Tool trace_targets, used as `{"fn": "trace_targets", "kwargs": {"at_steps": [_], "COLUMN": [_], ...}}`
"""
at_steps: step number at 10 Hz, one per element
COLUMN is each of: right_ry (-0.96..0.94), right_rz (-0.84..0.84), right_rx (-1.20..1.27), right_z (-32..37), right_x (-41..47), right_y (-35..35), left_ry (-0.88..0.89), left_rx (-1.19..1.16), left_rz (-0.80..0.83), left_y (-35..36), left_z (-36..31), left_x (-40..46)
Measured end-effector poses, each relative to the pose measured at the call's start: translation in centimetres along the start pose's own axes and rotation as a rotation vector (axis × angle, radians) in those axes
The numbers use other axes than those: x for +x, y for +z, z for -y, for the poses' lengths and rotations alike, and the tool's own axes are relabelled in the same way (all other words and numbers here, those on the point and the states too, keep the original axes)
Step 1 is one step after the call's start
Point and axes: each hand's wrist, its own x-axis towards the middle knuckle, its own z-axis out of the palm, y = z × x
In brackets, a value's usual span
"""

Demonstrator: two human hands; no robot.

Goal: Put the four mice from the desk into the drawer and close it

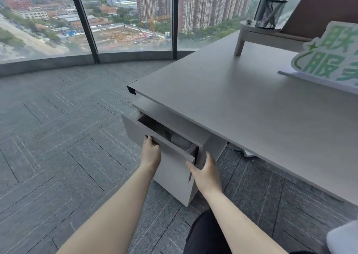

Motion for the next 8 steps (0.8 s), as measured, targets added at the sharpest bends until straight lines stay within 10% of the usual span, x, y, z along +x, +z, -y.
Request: {"fn": "trace_targets", "kwargs": {"at_steps": [8], "right_ry": [0.02], "right_rz": [-0.083], "right_rx": [0.028], "right_z": [-0.2], "right_x": [4.5], "right_y": [-1.2], "left_ry": [0.024], "left_rx": [0.021], "left_rz": [0.105], "left_y": [3.5], "left_z": [-2.7], "left_x": [-0.2]}}
